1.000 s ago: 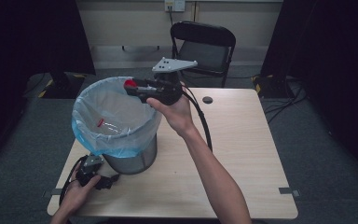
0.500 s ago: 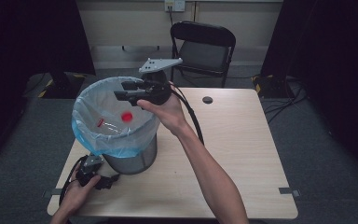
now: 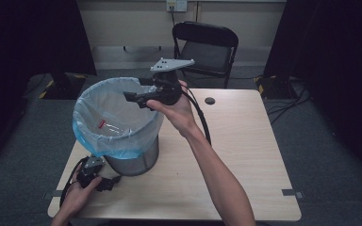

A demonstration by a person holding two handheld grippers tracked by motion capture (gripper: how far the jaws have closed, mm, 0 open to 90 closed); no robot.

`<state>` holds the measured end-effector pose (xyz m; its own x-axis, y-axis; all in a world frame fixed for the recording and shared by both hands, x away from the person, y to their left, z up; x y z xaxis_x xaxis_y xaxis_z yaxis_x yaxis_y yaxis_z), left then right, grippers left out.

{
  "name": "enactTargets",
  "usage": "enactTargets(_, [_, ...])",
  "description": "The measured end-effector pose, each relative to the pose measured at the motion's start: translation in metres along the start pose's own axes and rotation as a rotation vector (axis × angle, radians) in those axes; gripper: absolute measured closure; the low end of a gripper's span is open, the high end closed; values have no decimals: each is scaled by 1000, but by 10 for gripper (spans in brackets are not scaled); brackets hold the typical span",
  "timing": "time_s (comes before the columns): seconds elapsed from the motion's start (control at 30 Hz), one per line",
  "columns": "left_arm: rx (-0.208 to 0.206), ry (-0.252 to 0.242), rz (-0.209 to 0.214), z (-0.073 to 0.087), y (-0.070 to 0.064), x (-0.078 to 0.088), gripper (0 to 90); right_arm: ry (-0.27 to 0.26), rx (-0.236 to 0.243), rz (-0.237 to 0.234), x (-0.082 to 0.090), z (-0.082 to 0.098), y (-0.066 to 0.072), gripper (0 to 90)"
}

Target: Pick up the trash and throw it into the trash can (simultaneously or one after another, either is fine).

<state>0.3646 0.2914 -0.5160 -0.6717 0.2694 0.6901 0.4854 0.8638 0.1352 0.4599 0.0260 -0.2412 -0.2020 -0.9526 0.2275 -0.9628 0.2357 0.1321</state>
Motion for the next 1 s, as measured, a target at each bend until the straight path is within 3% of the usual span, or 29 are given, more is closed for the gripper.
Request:
enactTargets(0.3, [0,0,0,0,0,0,0,-17,-25,61,23,11,-6,187])
enactTargets(0.57, [-1,-1,-1,0,0,0,0,-51,-28,153,52,18,-10,194])
enactTargets(1.0, [0,0,0,0,0,0,0,-58,-75,242,94,47,-20,219])
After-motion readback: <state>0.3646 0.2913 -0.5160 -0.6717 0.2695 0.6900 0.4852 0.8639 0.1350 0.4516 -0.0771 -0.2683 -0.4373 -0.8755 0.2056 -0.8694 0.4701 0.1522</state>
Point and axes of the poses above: each handheld gripper's, and its own axes: x roughly backward along the jaws, z roughly out of its underside, y roughly to its left, the point moved 2 cm from there along -x, roughly forward along the jaws, and after that the axes turned 11 degrees about -z, right-handed, at the moved point
